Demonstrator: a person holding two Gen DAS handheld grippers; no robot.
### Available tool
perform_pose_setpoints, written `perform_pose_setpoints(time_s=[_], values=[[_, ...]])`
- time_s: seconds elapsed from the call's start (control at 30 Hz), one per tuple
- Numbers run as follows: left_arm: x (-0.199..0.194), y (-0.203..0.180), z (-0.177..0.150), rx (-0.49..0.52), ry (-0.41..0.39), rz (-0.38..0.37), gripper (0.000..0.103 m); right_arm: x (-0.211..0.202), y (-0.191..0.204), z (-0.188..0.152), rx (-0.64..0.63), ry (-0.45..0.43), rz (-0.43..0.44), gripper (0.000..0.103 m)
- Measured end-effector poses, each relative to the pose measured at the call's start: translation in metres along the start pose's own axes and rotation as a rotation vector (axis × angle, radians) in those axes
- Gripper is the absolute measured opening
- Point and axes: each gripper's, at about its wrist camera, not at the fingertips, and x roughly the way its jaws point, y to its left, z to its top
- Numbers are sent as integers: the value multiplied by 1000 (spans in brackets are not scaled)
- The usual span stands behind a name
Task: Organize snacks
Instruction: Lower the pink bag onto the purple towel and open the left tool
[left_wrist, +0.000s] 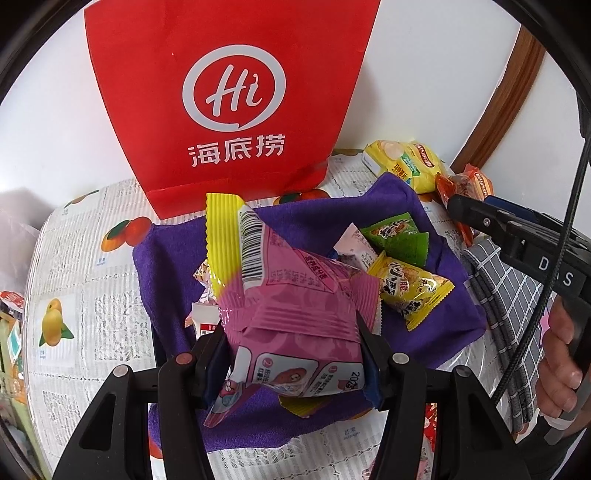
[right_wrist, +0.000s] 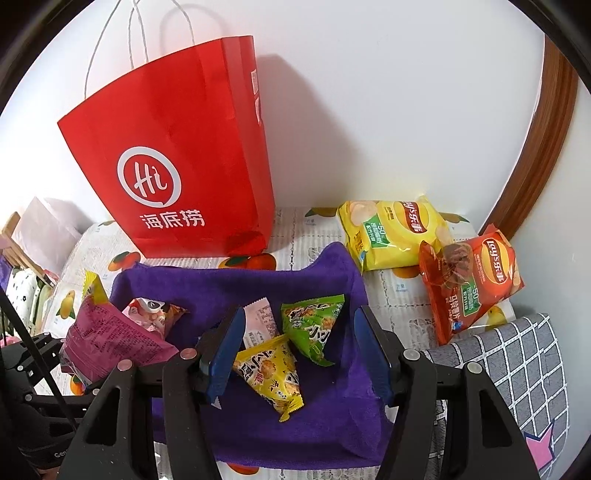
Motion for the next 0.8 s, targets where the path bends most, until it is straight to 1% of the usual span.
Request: perform_pose_setpoints(time_s=[0.37,0.8], values=[[5,1,0,-4,13,8,57,2,4,0,-15,7,-3,61],[2,6,0,-16,10,10,58,7,13,-3,-45,17,-16,62]])
